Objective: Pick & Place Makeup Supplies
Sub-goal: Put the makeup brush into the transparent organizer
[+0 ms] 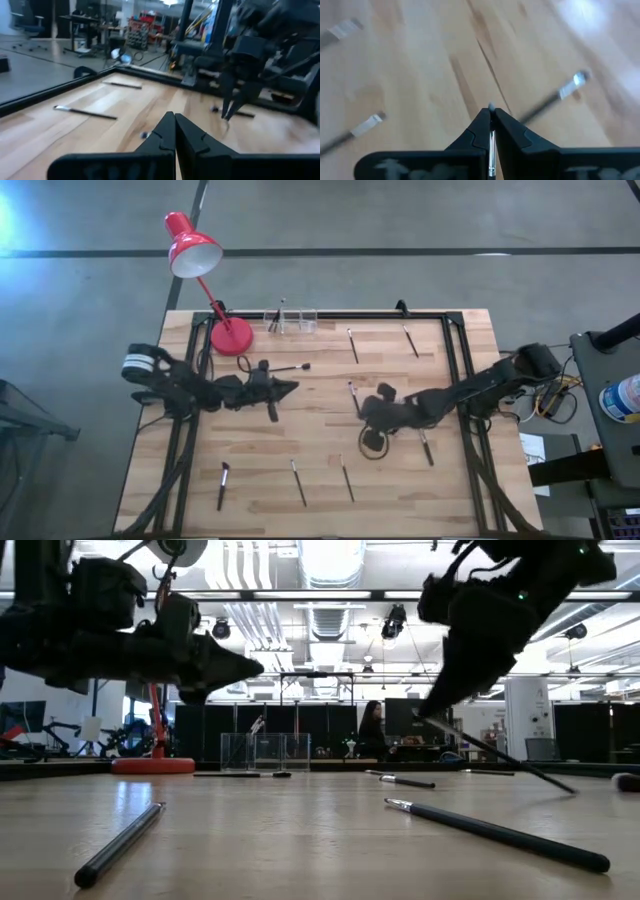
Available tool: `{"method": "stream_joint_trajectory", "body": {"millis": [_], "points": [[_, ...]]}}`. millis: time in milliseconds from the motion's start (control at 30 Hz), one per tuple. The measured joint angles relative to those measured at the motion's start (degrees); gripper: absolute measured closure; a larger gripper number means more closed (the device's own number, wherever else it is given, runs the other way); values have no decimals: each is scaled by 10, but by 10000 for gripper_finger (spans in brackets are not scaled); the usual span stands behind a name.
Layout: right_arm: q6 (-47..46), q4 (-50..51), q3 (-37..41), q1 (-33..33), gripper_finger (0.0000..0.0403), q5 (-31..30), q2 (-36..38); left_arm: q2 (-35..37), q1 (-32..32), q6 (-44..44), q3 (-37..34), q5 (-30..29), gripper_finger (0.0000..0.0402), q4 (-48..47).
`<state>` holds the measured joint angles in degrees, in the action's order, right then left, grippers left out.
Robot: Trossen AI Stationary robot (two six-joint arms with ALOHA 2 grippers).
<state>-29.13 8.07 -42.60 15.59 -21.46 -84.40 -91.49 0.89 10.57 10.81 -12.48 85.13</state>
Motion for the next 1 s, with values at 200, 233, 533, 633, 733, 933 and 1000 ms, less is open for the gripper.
{"method": "stream_joint_trajectory", "body": {"millis": [200,233,533,633,733,933,1000], "points": [[104,-176,81,-25,390,-1,73,-56,12,35,26,21,401,40],[121,-200,90,-27,390,-2,83,-59,12,35,29,22,401,38],[275,-388,141,-43,390,9,167,-56,1,65,81,25,401,7],[308,-449,151,-44,390,19,174,-48,-16,65,99,24,397,-53],[321,-507,163,-47,390,43,168,-46,-37,44,131,16,374,-88],[318,-608,180,-49,390,67,129,-41,-74,-13,201,10,314,-142],[312,-659,173,-49,390,81,108,-37,-83,-28,212,9,302,-159]]}}
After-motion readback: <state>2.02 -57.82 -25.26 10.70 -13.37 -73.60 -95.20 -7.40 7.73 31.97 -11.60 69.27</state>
